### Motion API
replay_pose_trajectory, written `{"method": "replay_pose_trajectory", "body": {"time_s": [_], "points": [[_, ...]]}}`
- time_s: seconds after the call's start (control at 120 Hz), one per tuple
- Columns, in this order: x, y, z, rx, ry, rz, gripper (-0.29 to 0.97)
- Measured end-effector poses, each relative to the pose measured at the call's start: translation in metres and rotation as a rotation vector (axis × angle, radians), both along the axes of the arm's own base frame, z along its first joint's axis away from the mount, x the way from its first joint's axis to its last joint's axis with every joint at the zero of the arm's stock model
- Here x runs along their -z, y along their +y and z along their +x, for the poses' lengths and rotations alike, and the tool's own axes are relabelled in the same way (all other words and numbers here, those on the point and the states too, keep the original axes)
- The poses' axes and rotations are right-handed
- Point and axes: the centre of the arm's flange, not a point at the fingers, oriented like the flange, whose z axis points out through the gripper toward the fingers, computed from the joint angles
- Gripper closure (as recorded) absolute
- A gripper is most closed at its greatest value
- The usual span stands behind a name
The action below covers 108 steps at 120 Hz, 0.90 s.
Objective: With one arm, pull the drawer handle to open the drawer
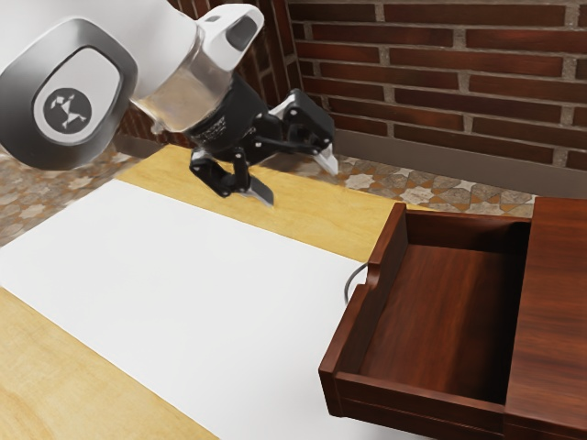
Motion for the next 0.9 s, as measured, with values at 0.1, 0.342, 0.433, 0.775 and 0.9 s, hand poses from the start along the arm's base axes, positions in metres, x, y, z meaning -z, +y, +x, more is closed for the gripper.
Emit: {"method": "replay_pose_trajectory", "body": {"time_s": [0.1, 0.342, 0.433, 0.775, 0.9], "points": [[-0.049, 0.015, -0.012, -0.104, 0.100, -0.003, 0.03], [-0.005, 0.023, -0.028, -0.352, 0.431, 0.005, 0.01], [0.016, 0.023, -0.032, -0.427, 0.506, 0.032, 0.01], [0.033, 0.009, -0.050, -0.593, 0.576, 0.050, 0.00], [0.032, 0.010, -0.051, -0.642, 0.579, 0.041, 0.00]]}}
